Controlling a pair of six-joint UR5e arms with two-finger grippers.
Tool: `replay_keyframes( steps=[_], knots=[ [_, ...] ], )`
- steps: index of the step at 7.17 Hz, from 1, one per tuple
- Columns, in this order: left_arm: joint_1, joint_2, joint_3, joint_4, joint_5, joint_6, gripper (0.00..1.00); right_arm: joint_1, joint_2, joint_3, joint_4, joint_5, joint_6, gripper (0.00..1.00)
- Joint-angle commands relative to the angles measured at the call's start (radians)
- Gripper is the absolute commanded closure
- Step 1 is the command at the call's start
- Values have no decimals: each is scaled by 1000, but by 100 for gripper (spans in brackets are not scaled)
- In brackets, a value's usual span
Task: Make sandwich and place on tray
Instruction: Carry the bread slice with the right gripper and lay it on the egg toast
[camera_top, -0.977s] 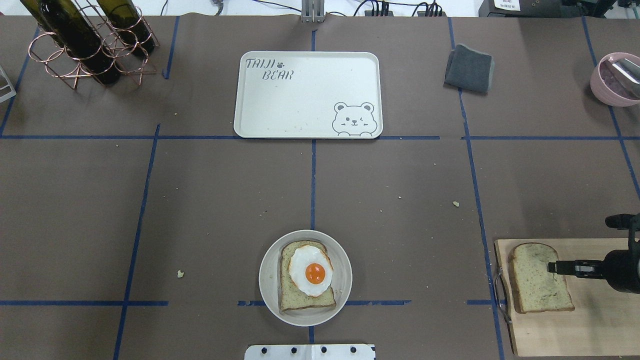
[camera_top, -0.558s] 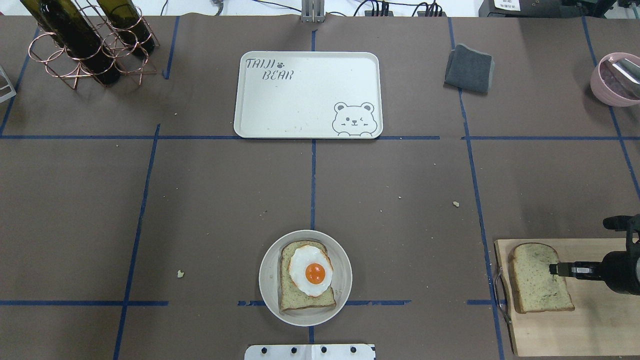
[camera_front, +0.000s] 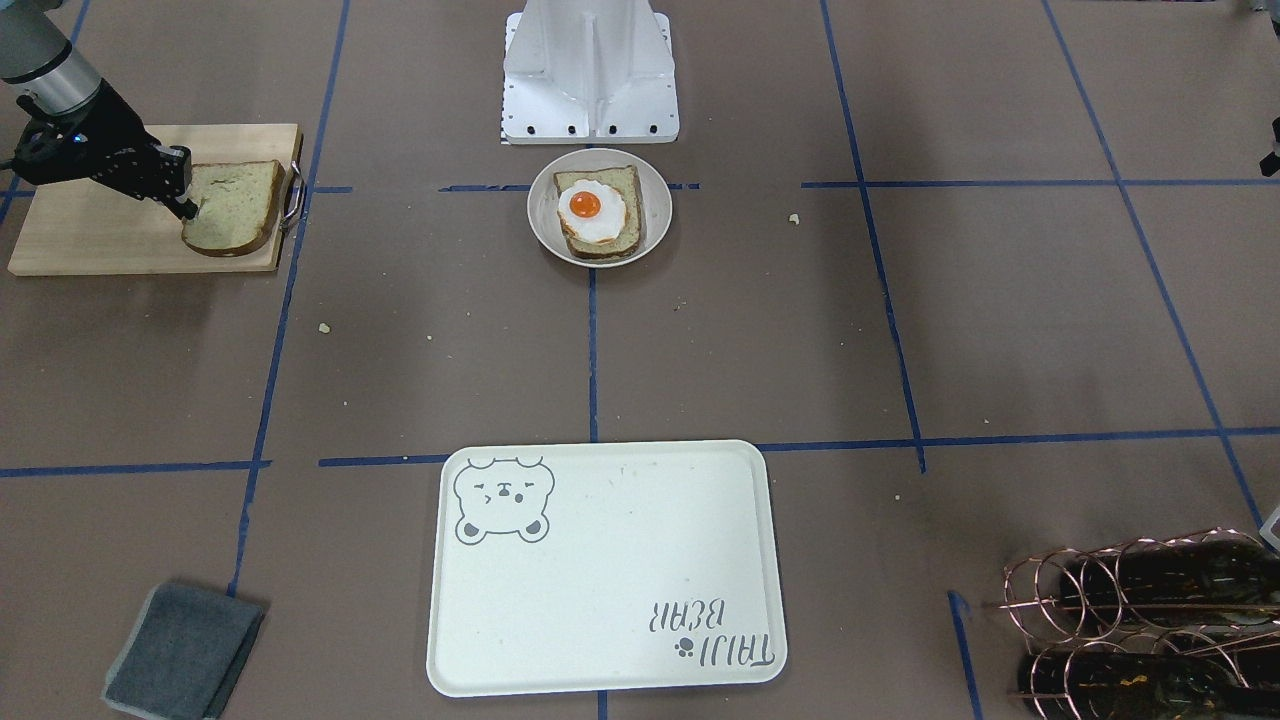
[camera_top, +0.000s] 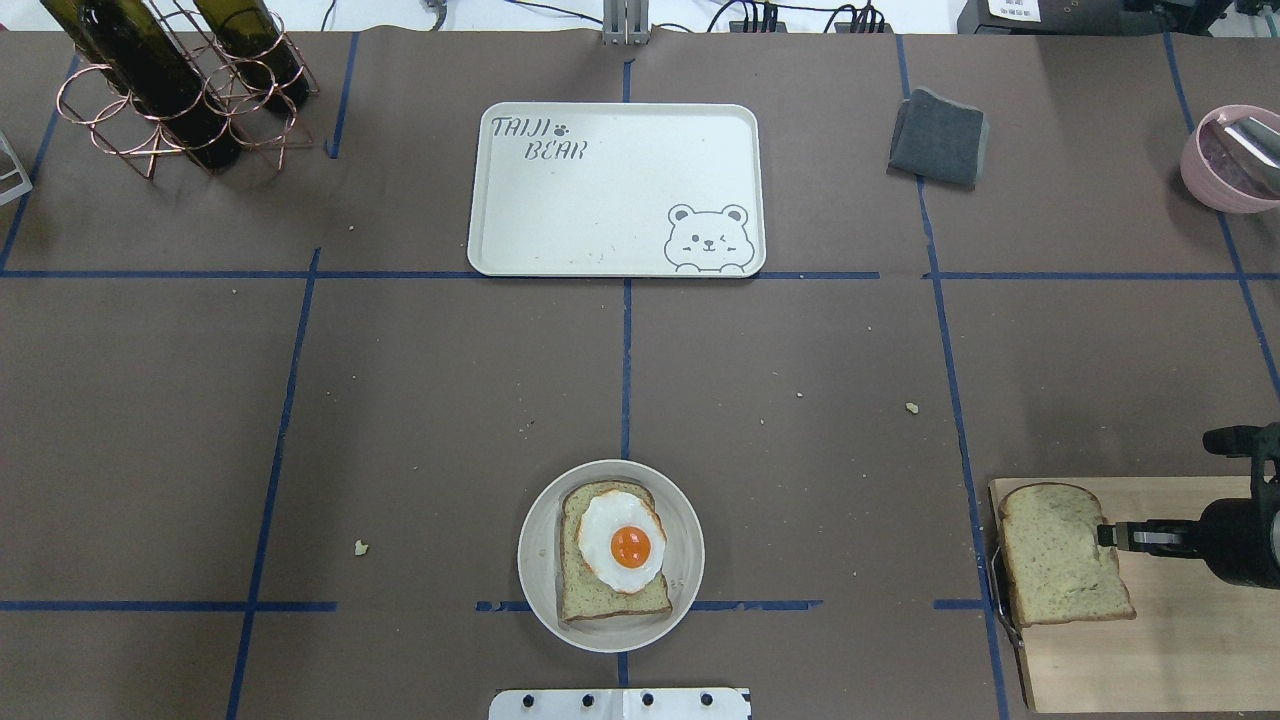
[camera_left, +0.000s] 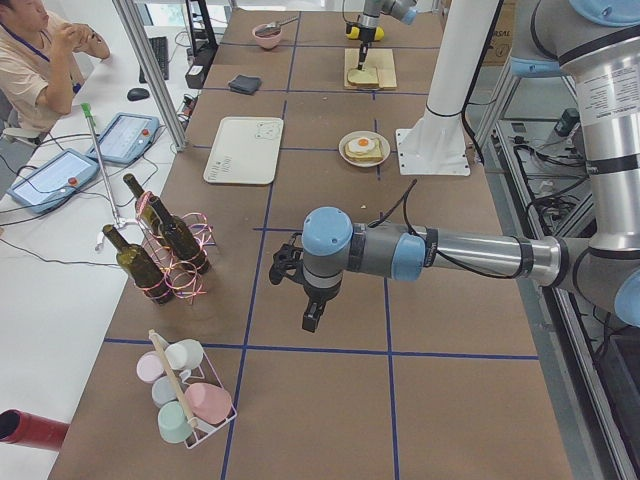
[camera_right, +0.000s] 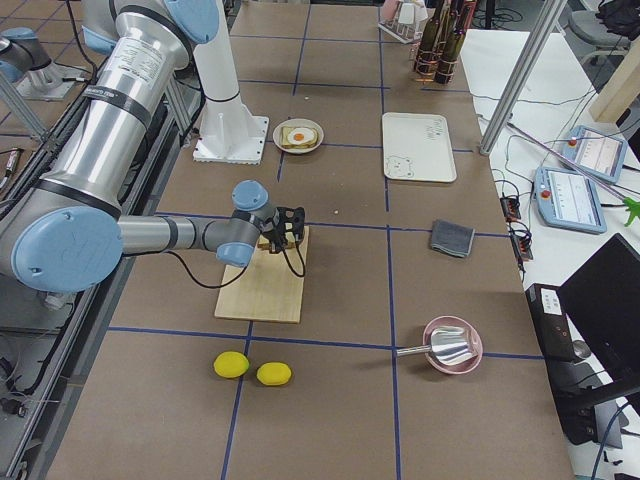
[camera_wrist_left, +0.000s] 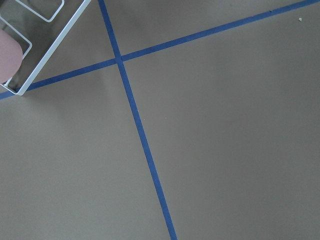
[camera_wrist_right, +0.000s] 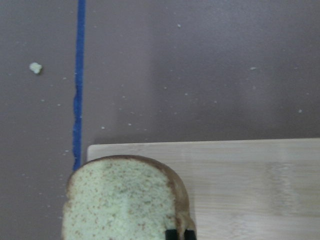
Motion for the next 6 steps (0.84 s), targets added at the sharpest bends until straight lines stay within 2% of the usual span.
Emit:
replay_keyframes(
  steps=[1, 3, 4, 6],
  knots=[
    [0, 3, 0, 0, 0, -1, 0, 1, 6, 92, -2, 14, 51, 100],
    [0, 6, 1, 0, 2, 0, 0, -4, 73, 152, -9, 17, 77, 100],
    [0, 6, 3, 2, 0, 0, 0, -8, 172, 151, -31, 14, 123, 100],
    [0, 6, 3, 2, 0, -1, 0, -22, 448, 143, -244, 13, 159, 100]
  ],
)
